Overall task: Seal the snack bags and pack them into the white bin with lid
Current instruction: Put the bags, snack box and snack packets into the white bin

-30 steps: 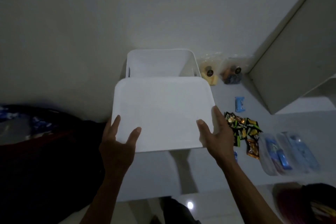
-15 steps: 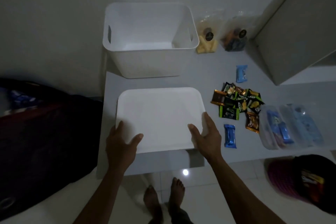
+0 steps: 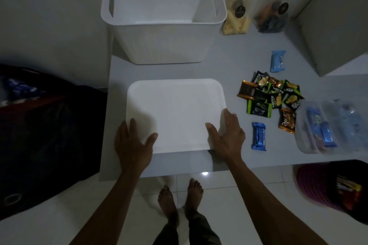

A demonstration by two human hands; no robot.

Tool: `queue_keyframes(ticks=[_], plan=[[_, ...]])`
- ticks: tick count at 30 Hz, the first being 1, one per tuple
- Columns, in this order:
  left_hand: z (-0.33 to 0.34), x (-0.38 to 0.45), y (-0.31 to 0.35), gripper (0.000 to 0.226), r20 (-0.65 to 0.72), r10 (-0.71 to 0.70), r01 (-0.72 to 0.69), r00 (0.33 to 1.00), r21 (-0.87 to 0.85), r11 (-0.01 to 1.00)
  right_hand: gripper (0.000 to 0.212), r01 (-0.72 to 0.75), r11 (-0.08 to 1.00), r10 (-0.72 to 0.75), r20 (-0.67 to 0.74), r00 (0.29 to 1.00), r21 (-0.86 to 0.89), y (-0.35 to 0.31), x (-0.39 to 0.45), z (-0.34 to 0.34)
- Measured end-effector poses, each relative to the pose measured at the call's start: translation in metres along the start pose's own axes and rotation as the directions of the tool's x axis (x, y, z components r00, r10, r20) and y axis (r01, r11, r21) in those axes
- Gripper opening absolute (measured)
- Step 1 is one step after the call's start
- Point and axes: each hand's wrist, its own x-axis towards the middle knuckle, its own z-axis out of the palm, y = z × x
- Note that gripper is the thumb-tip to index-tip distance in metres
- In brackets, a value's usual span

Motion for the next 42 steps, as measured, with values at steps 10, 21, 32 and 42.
queue_keyframes(ticks=[10,21,32,42], plan=[[-0.007,0.0,0.0,0.086,0.057,0.004,-0.005,0.998,0.01,1.0,0.085,-0.005,0.998,0.012,0.097,0.995,-0.07,-0.002,0.002,-0.003],[-0.093,-0.027,0.082,0.067,0.024,0.155,-0.14,0.988,-0.319,0.937,0.062,-0.015,0.971,0.009,0.027,1.0,0.238,-0.069,-0.02,-0.103],[-0.113,0.007,0.239,0.056,-0.075,0.503,-0.495,0.861,-0.35,0.795,0.042,0.117,0.96,-0.084,-0.137,0.987,0.254,-0.077,0.064,-0.213],[-0.066,0.107,0.412,0.052,-0.185,0.545,-0.576,0.817,-0.234,0.783,0.041,0.176,0.979,-0.163,-0.124,0.979,0.104,-0.059,0.26,-0.295]])
